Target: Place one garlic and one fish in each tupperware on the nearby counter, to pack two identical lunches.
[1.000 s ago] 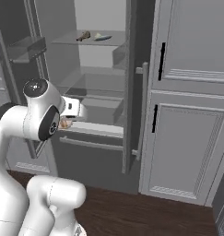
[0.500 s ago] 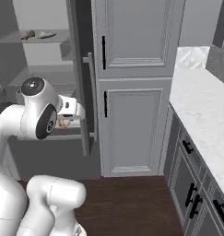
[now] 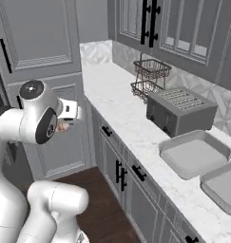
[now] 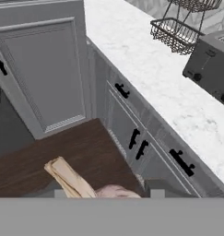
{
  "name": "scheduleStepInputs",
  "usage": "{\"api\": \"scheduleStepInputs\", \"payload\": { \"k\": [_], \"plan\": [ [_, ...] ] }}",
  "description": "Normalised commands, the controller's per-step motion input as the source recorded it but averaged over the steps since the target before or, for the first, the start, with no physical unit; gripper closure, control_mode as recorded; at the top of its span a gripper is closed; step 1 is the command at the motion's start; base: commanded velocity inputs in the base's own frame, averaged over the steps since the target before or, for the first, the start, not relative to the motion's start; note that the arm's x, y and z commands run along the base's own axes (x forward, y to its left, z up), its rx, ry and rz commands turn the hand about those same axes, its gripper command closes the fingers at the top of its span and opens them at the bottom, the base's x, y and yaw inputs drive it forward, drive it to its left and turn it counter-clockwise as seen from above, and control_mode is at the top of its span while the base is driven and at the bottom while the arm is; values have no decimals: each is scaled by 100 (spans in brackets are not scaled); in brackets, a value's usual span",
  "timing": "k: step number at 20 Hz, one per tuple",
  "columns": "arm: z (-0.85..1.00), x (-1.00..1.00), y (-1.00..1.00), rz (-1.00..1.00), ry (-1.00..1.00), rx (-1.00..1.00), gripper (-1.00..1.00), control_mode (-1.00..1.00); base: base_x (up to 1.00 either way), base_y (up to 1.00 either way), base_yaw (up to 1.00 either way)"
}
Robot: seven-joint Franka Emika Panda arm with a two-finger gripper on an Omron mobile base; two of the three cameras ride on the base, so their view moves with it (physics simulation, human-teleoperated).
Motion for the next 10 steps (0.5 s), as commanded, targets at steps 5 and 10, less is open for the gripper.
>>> {"api": "scheduleStepInputs", "payload": {
  "k": [5,10],
  "plan": [
    [0,0,0,0,0,0,100,100,2,-69,-89],
    [0,0,0,0,0,0,100,100,3,-42,-93]
  ]
}}
